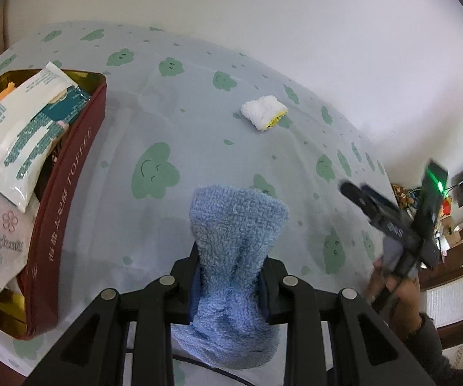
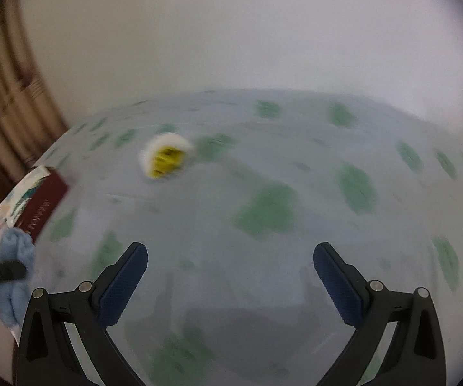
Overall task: Organize soft objects
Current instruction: 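Carry the blue cloth with the left gripper while the right gripper grasps the white-yellow roll, then lower the blue cloth into the tin box and open the left gripper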
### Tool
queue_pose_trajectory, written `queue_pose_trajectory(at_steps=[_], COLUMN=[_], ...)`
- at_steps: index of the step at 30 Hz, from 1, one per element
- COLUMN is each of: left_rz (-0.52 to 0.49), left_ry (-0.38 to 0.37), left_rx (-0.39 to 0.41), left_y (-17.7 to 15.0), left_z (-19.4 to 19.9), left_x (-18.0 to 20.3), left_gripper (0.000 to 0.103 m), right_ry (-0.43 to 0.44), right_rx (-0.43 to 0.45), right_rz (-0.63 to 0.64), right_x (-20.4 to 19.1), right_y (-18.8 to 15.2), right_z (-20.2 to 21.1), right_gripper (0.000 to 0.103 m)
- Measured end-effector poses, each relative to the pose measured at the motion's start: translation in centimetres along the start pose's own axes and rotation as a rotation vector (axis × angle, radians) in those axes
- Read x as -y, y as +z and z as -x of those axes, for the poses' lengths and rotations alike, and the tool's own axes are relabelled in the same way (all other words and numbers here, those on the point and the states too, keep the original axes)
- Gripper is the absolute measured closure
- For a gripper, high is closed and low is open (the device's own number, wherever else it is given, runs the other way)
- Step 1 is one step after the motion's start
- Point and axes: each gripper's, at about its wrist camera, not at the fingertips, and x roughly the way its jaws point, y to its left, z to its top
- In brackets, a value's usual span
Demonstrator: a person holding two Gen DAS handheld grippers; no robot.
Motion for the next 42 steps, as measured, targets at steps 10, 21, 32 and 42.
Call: queue_pose_trajectory(at_steps=[10,21,32,42], left_rz=[0.012,0.004,0.015,0.022], left_ry=[-0.029,-0.057,-0.087,-0.095], left_rx=[0.017,-0.010,0.021,0.068], left_y=[0.0,0.3,-0.1,-2.8], left_z=[0.5,-0.2,1.4,5.2], left_x=[-0.2,-0.2,-0.6,-0.8], left_gripper=[0.074,0.074,0.073,0.073], right_ry=[0.023,0.003,0.084,-0.042], right_rx=[-0.030,-0.113,-0.002,-0.035], right_rz=[0.157,0.227,0.157,0.137], right_x=[-5.4,-6.5,-8.2,-8.0], right_y=[5.6,7.1,1.3,-5.9], right_z=[-7.8,-13.8,-3.6,-0.2], right_gripper=[0.000,0.058,0.063,0.063])
